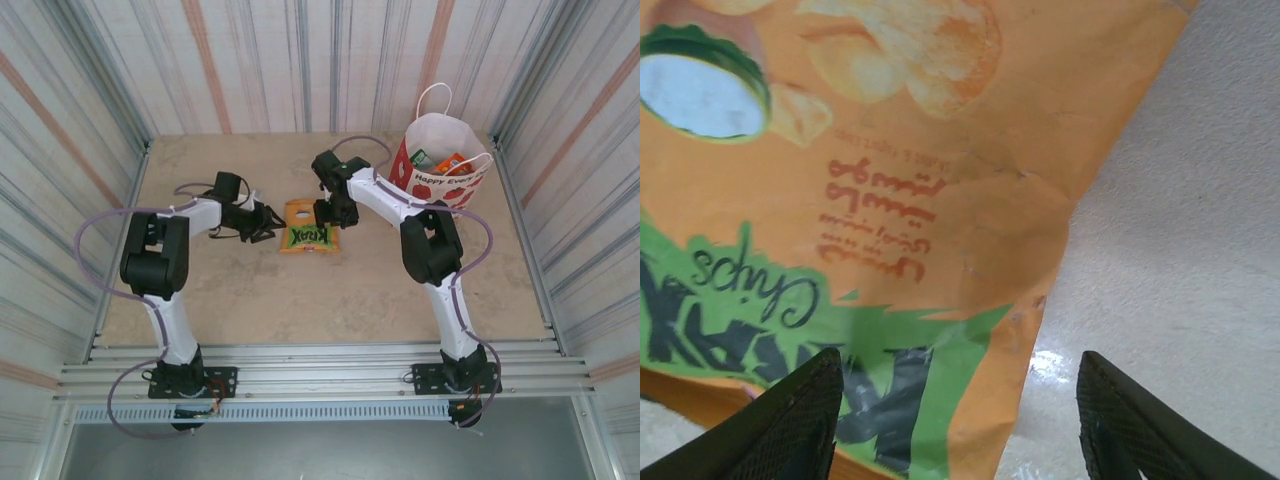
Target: Place the snacks into the paper bag
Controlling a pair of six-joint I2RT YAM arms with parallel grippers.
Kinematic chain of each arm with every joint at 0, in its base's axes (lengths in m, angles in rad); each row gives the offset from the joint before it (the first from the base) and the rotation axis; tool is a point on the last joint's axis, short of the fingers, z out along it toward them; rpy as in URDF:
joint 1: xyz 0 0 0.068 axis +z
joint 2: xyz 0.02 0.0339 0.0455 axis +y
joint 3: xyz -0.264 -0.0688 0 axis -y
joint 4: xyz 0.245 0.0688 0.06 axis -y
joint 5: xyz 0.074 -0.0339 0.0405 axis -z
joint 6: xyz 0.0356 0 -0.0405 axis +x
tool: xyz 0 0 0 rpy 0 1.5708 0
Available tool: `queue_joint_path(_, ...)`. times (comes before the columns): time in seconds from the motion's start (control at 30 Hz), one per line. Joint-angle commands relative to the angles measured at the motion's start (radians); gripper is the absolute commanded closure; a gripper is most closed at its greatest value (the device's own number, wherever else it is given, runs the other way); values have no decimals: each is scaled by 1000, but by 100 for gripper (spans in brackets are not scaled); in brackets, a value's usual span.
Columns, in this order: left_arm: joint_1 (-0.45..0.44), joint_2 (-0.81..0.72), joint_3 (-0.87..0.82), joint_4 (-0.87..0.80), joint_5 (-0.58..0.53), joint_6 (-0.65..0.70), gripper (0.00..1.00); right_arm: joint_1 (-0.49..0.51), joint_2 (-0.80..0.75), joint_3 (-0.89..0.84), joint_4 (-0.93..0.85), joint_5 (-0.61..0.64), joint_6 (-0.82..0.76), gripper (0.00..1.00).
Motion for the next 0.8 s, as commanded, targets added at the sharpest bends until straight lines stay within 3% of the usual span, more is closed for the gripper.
queue_joint_path(0.0, 4, 29, 33, 7, 31, -10, 47, 0, 28, 22, -15, -3, 21, 39)
queue_joint_path(0.3, 3, 70, 36, 65, 65, -48, 48, -5, 66, 19, -7, -24, 21, 50)
queue_joint_path(0.77, -32, 171, 43, 259, 141, -141, 51, -14, 30, -41, 51, -55, 28, 51)
